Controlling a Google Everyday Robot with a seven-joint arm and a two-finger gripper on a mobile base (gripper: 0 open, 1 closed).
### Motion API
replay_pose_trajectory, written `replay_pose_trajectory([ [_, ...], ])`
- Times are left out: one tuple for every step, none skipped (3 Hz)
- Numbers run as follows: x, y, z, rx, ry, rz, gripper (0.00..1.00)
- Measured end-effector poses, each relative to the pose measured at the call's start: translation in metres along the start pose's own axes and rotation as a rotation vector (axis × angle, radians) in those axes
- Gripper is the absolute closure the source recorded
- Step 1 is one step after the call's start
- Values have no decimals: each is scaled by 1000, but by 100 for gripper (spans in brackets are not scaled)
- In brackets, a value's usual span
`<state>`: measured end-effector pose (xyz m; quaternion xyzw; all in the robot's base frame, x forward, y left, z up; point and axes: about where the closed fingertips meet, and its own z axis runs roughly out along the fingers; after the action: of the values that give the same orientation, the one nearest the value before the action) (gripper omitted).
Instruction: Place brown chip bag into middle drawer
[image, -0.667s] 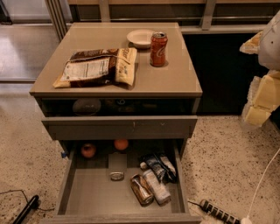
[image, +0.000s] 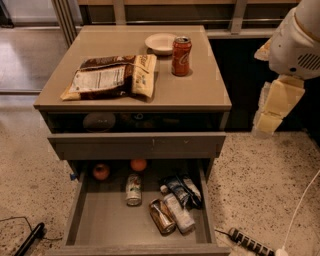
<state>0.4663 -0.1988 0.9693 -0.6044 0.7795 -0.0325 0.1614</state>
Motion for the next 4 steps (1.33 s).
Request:
replay_pose_trajectory([
  [-39,-20,26,-28,10,-39,0],
  [-116,-35,52,-53,16,-154,0],
  [-169,-32,62,-46,9,-249,0],
  [-169,-32,62,-46,8,-249,0],
])
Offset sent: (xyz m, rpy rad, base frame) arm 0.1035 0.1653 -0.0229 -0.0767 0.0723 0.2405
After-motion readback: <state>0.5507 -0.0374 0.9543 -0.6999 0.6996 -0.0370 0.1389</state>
